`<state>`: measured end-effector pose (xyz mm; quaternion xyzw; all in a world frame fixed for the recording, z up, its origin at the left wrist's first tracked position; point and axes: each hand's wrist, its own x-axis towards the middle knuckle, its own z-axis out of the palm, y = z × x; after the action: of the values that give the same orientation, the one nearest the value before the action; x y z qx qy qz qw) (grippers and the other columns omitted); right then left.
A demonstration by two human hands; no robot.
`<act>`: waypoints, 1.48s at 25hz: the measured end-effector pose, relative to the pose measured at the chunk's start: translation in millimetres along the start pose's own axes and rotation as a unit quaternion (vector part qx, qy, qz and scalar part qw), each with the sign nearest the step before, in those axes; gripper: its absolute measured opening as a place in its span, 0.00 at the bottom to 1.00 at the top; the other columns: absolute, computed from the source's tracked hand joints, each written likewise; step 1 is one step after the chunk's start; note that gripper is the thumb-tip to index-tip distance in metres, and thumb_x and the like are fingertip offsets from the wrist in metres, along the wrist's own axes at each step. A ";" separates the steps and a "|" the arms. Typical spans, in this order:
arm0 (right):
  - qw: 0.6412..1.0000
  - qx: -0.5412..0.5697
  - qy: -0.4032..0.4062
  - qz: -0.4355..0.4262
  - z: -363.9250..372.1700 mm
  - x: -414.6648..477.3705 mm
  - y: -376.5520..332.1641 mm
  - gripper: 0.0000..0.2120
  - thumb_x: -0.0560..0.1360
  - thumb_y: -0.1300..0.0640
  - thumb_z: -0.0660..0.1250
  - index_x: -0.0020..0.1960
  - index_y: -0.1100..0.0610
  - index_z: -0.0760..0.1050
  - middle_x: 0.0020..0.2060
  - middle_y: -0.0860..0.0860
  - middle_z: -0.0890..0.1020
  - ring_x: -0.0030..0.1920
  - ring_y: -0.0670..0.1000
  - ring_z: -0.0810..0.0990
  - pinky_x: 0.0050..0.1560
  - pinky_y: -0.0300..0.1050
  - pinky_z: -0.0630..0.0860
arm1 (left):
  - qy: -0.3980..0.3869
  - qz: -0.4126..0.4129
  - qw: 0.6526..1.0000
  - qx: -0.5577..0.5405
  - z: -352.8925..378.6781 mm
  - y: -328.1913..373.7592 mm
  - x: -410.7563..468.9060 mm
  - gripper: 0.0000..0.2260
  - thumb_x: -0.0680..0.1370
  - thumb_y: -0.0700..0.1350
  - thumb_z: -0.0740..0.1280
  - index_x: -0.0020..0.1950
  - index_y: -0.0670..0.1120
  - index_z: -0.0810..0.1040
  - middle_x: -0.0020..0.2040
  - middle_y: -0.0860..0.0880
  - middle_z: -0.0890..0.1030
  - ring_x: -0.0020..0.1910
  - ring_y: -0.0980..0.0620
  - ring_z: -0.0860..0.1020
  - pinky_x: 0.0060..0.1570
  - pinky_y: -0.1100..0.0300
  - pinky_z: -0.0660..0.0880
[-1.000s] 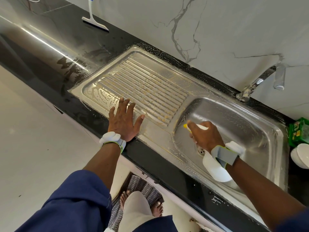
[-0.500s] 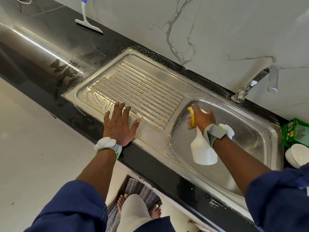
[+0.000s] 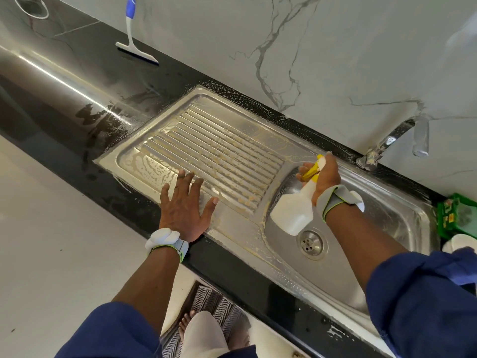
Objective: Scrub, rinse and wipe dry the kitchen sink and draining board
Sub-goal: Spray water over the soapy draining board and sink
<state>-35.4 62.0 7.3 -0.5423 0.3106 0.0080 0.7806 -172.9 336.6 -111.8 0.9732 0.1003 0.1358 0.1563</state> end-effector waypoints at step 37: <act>0.936 -0.299 0.181 0.037 -131.3 -210.9 83.5 0.16 0.68 0.49 0.68 0.43 0.63 0.82 0.27 0.55 0.78 0.25 0.54 0.72 0.27 0.43 0.69 | -0.057 0.175 0.982 -0.042 -13.5 -2.9 -10.2 0.29 0.82 0.63 0.48 0.74 0.47 0.71 0.80 0.43 0.64 0.83 0.43 0.53 0.76 0.30 0.45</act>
<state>-297.3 52.9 12.3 -0.7310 0.4498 0.0308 0.5123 -187.0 340.6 -102.8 0.9744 -0.0867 0.1096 0.1762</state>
